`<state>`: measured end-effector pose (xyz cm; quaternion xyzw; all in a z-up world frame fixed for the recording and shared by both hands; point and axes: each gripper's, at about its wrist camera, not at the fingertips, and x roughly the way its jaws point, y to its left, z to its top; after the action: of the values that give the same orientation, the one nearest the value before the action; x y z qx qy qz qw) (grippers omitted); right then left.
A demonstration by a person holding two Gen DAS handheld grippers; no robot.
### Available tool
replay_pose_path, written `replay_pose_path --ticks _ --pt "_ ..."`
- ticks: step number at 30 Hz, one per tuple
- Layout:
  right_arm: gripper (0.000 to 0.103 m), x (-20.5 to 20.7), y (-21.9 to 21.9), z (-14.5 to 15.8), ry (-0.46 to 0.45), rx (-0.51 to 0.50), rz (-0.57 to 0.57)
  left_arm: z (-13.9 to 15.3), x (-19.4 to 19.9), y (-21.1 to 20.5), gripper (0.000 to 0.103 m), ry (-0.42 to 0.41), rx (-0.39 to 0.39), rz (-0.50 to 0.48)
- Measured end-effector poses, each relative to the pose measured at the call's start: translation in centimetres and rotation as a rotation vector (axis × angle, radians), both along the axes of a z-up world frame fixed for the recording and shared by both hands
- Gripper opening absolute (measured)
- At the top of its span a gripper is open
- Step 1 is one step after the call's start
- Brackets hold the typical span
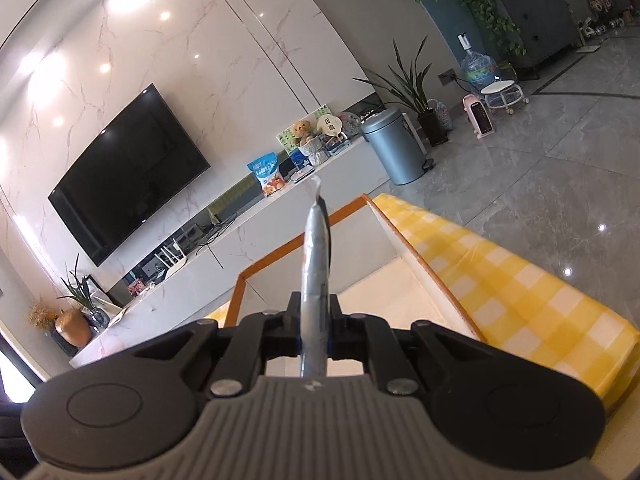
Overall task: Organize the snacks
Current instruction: 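Carry the clear dried-fruit bag over the orange box and release it with the left tool, then move the right tool back to the pile and grasp the Mimi chip bag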
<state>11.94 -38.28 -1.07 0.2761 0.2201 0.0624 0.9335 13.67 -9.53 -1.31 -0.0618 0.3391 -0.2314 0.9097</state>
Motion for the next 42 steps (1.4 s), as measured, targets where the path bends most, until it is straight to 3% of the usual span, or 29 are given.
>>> replay_pose_path --ticks 5,11,19,26,30,33,35,37,40,42 --pt "0.008 0.4 1.0 0.1 0.005 -0.027 -0.009 1.1 -1.7 1.8 0.092 -0.031 0.019 0.060" --pt "0.008 1.5 2.0 0.0 0.032 -0.010 -0.123 0.5 -2.0 4.4 0.092 0.017 -0.034 0.154" --pt "0.008 3.7 5.8 -0.8 0.149 -0.258 -0.179 0.3 -1.4 5.0 0.092 0.034 -0.034 0.162" --pt "0.012 4.2 5.3 -1.5 0.232 -0.285 -0.215 0.1 -1.3 4.5 0.092 0.058 -0.018 0.158" --pt "0.014 3.9 4.5 -1.5 0.223 -0.254 -0.206 0.3 -1.4 4.7 0.092 0.048 -0.021 0.155" --pt "0.037 3.7 4.3 -1.5 0.214 -0.240 -0.204 0.5 -1.4 4.5 0.092 0.047 -0.014 0.157" --pt "0.068 3.0 4.0 -1.2 0.165 -0.211 -0.201 0.5 -1.4 4.4 0.092 0.044 -0.009 0.156" --pt "0.084 2.2 4.1 -0.7 0.095 -0.180 -0.211 0.6 -1.6 4.4 0.092 0.040 -0.006 0.153" --pt "0.099 1.0 3.9 0.0 -0.006 -0.170 -0.222 0.7 -1.5 4.4 0.092 0.037 -0.003 0.161" --pt "0.100 0.5 4.2 0.5 -0.065 -0.191 -0.241 0.9 -1.5 4.7 0.092 0.027 -0.007 0.186"
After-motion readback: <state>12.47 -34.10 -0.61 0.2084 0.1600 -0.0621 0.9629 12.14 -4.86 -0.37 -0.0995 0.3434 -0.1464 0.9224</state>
